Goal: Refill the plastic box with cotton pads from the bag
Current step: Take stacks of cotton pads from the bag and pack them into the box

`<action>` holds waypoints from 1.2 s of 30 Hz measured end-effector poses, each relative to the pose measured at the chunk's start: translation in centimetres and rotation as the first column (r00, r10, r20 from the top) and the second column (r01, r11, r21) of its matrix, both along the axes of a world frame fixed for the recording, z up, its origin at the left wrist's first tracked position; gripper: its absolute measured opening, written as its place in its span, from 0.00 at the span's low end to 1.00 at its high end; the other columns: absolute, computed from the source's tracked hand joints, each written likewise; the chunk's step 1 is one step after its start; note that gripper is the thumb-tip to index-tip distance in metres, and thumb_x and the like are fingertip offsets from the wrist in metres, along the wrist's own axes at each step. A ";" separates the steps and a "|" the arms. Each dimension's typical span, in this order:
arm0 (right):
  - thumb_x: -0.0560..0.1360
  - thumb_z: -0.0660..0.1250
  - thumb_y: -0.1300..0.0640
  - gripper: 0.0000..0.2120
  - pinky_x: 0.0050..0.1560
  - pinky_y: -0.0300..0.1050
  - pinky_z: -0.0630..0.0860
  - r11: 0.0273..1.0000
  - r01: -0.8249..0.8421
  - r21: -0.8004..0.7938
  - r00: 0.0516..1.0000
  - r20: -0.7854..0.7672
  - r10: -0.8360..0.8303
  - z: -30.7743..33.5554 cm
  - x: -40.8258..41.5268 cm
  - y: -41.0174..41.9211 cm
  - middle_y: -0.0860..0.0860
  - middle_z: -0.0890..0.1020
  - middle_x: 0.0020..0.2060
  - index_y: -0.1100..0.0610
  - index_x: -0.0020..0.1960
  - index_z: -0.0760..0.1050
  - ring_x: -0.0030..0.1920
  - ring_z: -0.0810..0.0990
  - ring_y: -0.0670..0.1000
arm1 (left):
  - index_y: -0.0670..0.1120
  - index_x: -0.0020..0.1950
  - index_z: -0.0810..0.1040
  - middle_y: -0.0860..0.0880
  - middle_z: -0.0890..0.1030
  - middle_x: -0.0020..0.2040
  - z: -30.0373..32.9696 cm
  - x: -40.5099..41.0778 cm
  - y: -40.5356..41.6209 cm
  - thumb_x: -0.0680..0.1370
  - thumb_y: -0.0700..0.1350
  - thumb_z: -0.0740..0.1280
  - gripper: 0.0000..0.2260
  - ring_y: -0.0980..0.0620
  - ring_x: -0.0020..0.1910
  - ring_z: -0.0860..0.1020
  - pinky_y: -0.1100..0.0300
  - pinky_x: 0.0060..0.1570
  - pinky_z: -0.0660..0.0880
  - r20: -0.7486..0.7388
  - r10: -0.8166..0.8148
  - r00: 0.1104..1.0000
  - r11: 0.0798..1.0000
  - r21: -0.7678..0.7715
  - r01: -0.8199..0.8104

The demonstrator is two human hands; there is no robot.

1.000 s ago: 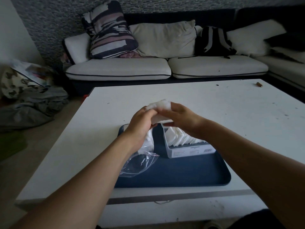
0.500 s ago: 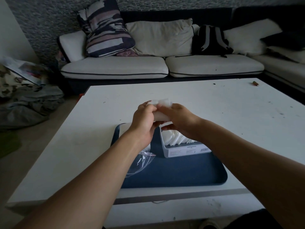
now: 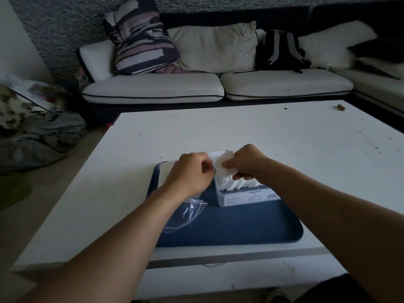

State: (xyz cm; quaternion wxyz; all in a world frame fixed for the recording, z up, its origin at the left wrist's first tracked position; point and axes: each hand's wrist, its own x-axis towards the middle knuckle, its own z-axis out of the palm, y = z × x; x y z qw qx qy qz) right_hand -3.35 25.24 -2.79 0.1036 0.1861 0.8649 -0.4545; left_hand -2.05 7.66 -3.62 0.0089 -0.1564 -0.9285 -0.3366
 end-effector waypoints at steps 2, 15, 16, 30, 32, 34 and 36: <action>0.75 0.72 0.58 0.08 0.23 0.38 0.71 0.996 -0.001 0.095 0.996 -0.088 0.010 0.0 -0.3 -0.6 0.56 0.84 0.30 0.64 0.47 0.81 0.23 0.81 0.49 | 0.50 0.45 0.82 0.53 0.83 0.42 -0.3 0.3 0.3 0.75 0.43 0.69 0.03 0.51 0.43 0.81 0.55 0.47 0.80 0.017 -0.069 0.997 0.995 -0.074 0.070; 0.74 0.67 0.67 0.05 0.26 0.37 0.75 0.948 -0.144 0.285 0.989 0.082 0.126 -1.2 -1.0 -1.9 0.52 0.81 0.22 0.65 0.40 0.79 0.18 0.76 0.49 | 0.52 0.56 0.85 0.52 0.84 0.56 -2.2 0.3 1.1 0.80 0.45 0.68 0.09 0.52 0.55 0.80 0.53 0.59 0.76 0.165 -0.277 0.946 0.884 -0.341 0.319; 0.73 0.67 0.68 0.04 0.28 0.38 0.77 0.924 -0.161 0.346 0.987 0.084 0.140 -1.3 -0.9 -2.2 0.53 0.82 0.22 0.65 0.41 0.80 0.19 0.77 0.49 | 0.52 0.56 0.85 0.52 0.85 0.56 -2.2 0.3 1.3 0.80 0.44 0.67 0.09 0.52 0.55 0.79 0.53 0.59 0.76 0.161 -0.284 0.945 0.885 -0.337 0.323; 0.77 0.59 0.65 0.11 0.31 0.45 0.66 0.783 -0.064 0.619 0.978 -0.116 0.171 -4.5 -0.3 -3.5 0.54 0.75 0.35 0.60 0.37 0.67 0.39 0.76 0.56 | 0.48 0.55 0.87 0.52 0.87 0.53 -3.0 0.2 1.4 0.78 0.40 0.71 0.08 0.53 0.54 0.82 0.54 0.58 0.77 0.163 -0.335 0.928 0.892 -0.263 0.368; 0.78 0.61 0.63 0.08 0.35 0.45 0.68 0.780 -0.075 0.621 0.975 -0.117 0.187 -4.7 -0.2 -3.2 0.53 0.75 0.37 0.60 0.39 0.68 0.40 0.75 0.56 | 0.50 0.56 0.87 0.52 0.87 0.54 -3.0 0.3 1.3 0.78 0.40 0.70 0.10 0.52 0.54 0.82 0.53 0.57 0.78 0.171 -0.349 0.921 0.880 -0.279 0.385; 0.74 0.64 0.63 0.10 0.30 0.43 0.67 0.816 -0.113 0.567 0.978 -0.083 0.193 -4.6 -0.2 -3.0 0.52 0.74 0.32 0.60 0.36 0.67 0.37 0.75 0.55 | 0.52 0.58 0.86 0.53 0.86 0.56 -3.0 0.2 1.2 0.79 0.39 0.69 0.12 0.53 0.56 0.81 0.54 0.59 0.77 0.176 -0.346 0.922 0.884 -0.267 0.383; 0.70 0.69 0.62 0.09 0.29 0.41 0.74 0.907 -0.168 0.387 0.981 -0.020 0.191 -3.7 -0.3 -2.5 0.54 0.79 0.27 0.62 0.32 0.73 0.31 0.79 0.54 | 0.53 0.58 0.86 0.52 0.85 0.57 -2.9 0.1 0.9 0.79 0.40 0.70 0.11 0.52 0.58 0.81 0.55 0.61 0.76 0.171 -0.330 0.928 0.890 -0.271 0.366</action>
